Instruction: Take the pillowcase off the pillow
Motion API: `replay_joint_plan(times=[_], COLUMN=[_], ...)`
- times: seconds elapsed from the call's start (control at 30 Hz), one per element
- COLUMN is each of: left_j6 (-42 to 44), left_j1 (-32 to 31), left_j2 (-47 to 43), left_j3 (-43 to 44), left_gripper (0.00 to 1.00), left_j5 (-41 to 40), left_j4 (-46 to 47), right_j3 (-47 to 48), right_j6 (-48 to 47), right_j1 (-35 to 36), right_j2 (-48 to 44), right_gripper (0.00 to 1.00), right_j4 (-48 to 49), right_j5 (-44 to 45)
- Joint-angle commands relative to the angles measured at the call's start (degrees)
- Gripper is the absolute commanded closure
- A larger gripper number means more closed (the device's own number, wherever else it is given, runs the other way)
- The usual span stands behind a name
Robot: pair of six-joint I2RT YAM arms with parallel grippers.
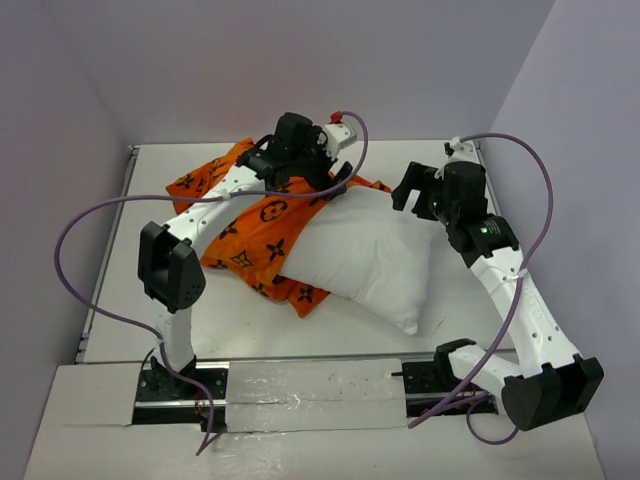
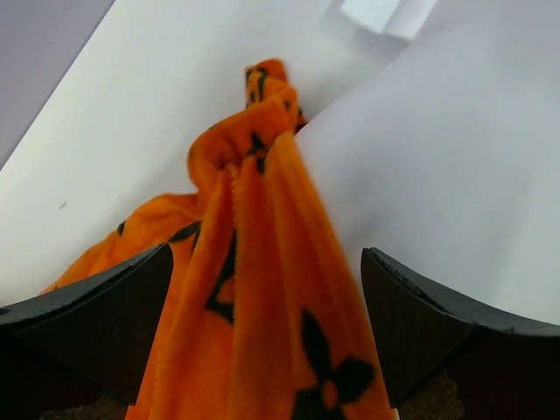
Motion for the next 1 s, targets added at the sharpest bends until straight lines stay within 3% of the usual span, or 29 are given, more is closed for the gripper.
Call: replay_joint_plan(times=[0.0,0.07,0.1,0.17,0.2,0.27,0.43,0.53,0.63,0.7,0.83,0.97], left_j6=[1.6,2.3,2.1,1.6,1.4,1.3,-7.0,-13.5,-19.2,-19.3,-19.3,-22.9], left_j1=[2.2,2.0,1.9,2.0,2.0,2.3,3.5,3.9,4.8,4.9,4.8,4.6], left_j2=[2.4,5.2,7.0,8.1,8.3,8.2,2.2,-3.7,-10.3,-16.2,-29.1,-40.1], left_j3=[2.8,6.1,6.9,7.7,7.3,6.1,2.5,1.1,-0.4,-3.7,-15.3,-27.6], left_gripper=[0.03,0.11,0.29,0.54,0.75,0.99,1.0,1.0,1.0,1.0,1.0,1.0], left_j5=[-6.0,-4.7,-5.8,-9.4,-10.5,-11.9,-20.5,-34.9,-44.1,-46.3,-41.7,-37.0], left_j4=[-4.2,-8.4,-9.6,-10.4,-10.1,-8.3,-1.1,4.9,7.6,8.8,17.2,21.5], right_j3=[-1.4,-1.8,-1.8,-1.2,-0.8,0.6,4.4,8.7,11.2,11.6,14.3,21.1], right_j6=[-0.7,-1.0,-1.5,-3.0,-3.7,-5.1,-9.1,-9.8,-10.4,-13.5,-26.0,-28.9], right_j1=[-0.4,-0.5,-0.6,-0.9,-1.0,-1.7,-1.7,-1.6,-0.9,0.7,8.3,11.1], right_j2=[-1.9,-1.4,-1.3,-0.3,0.2,2.5,8.0,10.9,11.5,10.8,9.5,12.9], right_gripper=[0.0,0.0,0.0,0.0,0.0,0.0,0.0,0.0,0.0,0.0,0.0,0.0], right_j4=[2.5,2.3,2.2,2.2,2.3,2.6,5.4,6.5,9.8,12.4,16.2,12.9], right_j5=[-1.7,-0.6,1.0,2.2,2.4,1.8,-1.7,-4.1,-9.2,-12.0,-14.4,-20.5])
